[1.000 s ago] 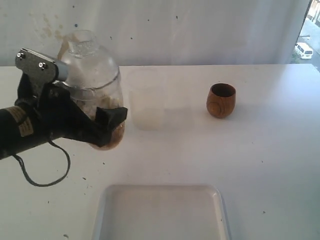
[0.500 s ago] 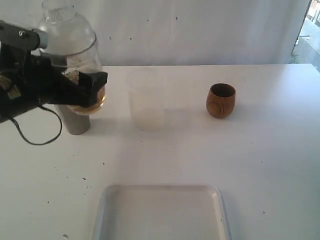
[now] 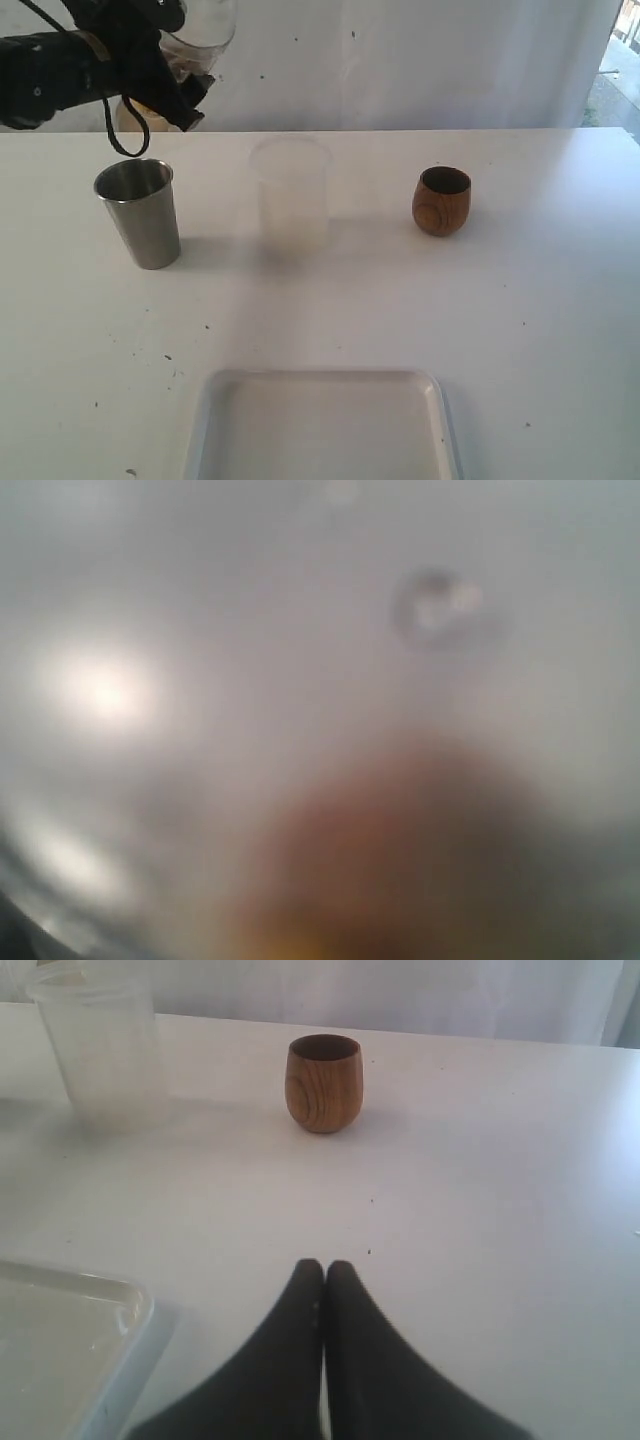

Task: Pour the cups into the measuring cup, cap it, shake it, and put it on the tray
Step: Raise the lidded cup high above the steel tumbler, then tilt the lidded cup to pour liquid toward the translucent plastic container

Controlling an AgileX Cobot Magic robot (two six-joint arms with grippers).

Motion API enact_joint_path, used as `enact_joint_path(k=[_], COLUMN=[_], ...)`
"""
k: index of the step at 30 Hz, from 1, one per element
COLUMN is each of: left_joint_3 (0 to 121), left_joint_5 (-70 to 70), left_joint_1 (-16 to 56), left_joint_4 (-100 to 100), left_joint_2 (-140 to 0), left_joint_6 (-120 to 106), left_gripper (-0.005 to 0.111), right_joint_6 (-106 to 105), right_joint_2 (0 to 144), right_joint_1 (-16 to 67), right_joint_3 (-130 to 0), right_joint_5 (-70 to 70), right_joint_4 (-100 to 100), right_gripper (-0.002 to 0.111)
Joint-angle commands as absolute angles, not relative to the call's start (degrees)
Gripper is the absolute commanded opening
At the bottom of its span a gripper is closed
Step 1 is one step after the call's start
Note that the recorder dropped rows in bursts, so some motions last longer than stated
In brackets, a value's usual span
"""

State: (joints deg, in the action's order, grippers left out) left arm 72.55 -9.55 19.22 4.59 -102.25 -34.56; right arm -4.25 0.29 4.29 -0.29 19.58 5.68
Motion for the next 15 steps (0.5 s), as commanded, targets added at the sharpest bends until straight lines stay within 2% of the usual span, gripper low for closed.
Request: enact_joint_path(k=[1,15], left_joint_3=[75.93,83.15], left_joint_5=[-19.33,-24.07], left_joint_1=[17.33,17.1], left_joint_4=[3.85,5.22], left_joint_2=[-105.99,-117.61], left_joint_6=[-37.08,-53.19], left_gripper=[0.0,0.0], right_joint_6=[-4.26,-4.26], right_joint_2=[0.0,0.0], right_joint_1=[3.98,3.98], right_joint_3=[0.0,0.0], right_joint_5=[19.59,19.59], right_joint_4=[5.52,5.52], right_gripper=[0.0,0.0])
